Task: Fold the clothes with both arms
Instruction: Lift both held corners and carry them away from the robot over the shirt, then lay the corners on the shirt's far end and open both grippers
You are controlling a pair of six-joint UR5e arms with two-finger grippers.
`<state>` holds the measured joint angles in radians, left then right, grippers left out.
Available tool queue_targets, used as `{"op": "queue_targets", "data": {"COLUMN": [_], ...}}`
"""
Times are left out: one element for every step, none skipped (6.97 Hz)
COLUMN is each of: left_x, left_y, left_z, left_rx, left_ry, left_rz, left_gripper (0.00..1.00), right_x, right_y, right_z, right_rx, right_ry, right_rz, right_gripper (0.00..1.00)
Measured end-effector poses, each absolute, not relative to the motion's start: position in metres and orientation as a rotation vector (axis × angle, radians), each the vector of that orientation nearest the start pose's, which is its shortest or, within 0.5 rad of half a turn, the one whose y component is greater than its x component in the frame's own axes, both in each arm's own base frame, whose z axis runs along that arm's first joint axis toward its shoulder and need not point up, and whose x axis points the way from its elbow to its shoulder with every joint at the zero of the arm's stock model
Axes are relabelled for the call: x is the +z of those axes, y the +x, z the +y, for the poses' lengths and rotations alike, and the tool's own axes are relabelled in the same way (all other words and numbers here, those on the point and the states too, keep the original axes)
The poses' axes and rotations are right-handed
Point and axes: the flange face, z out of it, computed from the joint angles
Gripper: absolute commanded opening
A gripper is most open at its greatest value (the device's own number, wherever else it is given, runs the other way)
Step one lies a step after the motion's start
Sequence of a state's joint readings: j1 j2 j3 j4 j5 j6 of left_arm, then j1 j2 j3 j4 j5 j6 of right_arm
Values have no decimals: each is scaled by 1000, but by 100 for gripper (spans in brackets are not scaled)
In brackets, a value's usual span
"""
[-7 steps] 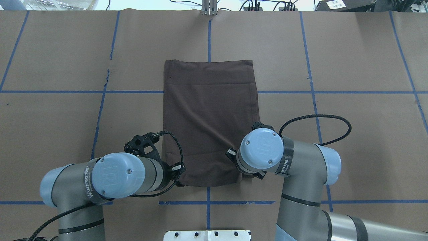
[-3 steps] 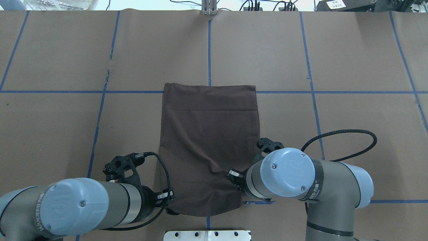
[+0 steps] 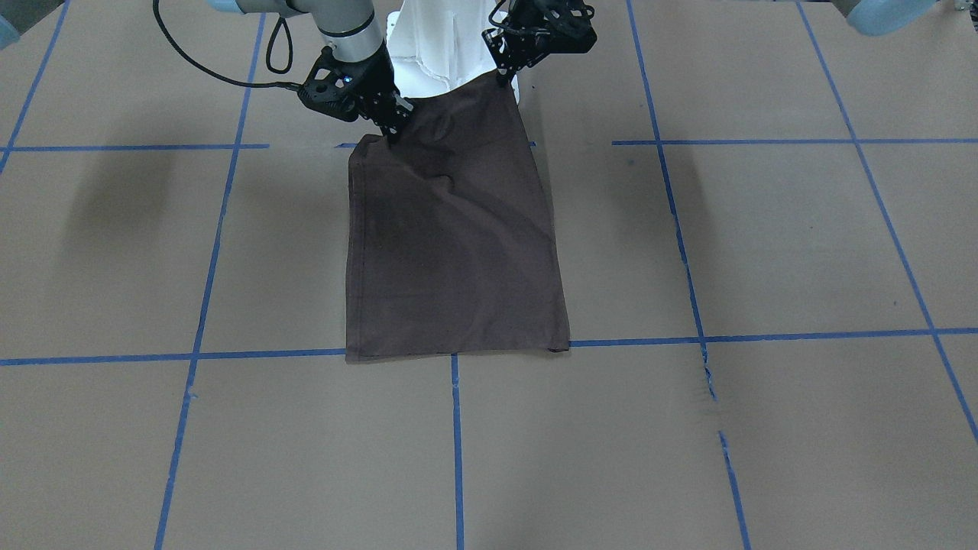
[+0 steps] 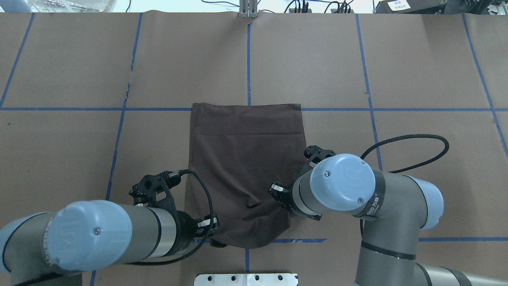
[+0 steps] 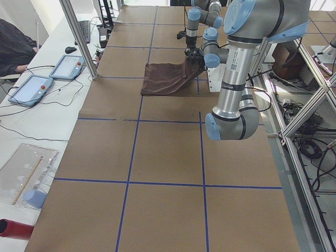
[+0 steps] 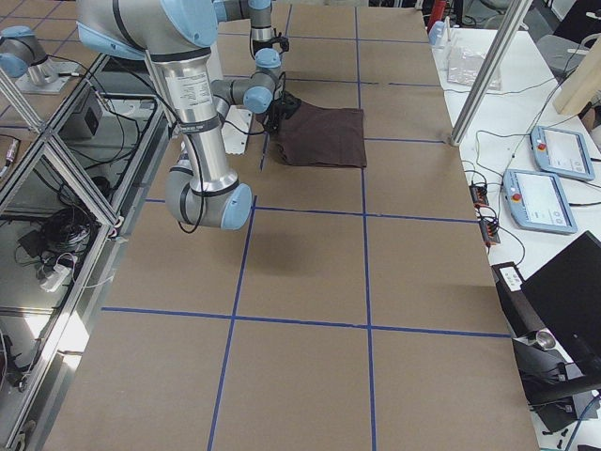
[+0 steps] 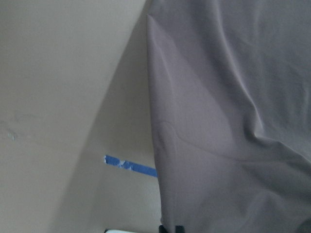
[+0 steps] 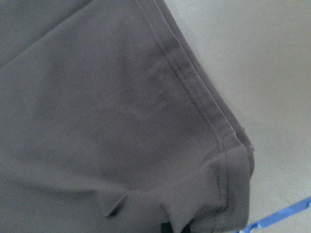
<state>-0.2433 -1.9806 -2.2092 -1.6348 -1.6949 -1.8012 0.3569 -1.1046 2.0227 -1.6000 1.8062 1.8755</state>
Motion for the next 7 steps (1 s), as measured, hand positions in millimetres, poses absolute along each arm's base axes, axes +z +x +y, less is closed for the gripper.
{"op": "queue_targets", "data": {"left_x": [164,170,184,197,203,206,212], "left_y": [444,443,451,458,463,466,471], "left_z": [-274,-322,-367,-395,-411,-424,-445], "left_rx": [-380,-409,-447,-471,-485,-500,-525], "left_ry": [-86,-50,-19,-3,6,13,22], "left_rz": [1124,1115,1103,1100,1099,1094,1080], "left_gripper": [0,0,0,0,0,0,38], "right_x": [213,218,228,232,231,231,236], "right_y": [-491,-494,-498,-500,-502,-509,-520], "right_z": [-341,-389,-437,-467,-485,-496,-509], "right_rx": [521,536,555,566,575,582,594], "right_ry": [-196,-185,-187,-190,-192,-195,-201], "right_rz": [-900,-909,-924,-936,-941,-932,-908], "right_gripper": [0,0,0,0,0,0,98]}}
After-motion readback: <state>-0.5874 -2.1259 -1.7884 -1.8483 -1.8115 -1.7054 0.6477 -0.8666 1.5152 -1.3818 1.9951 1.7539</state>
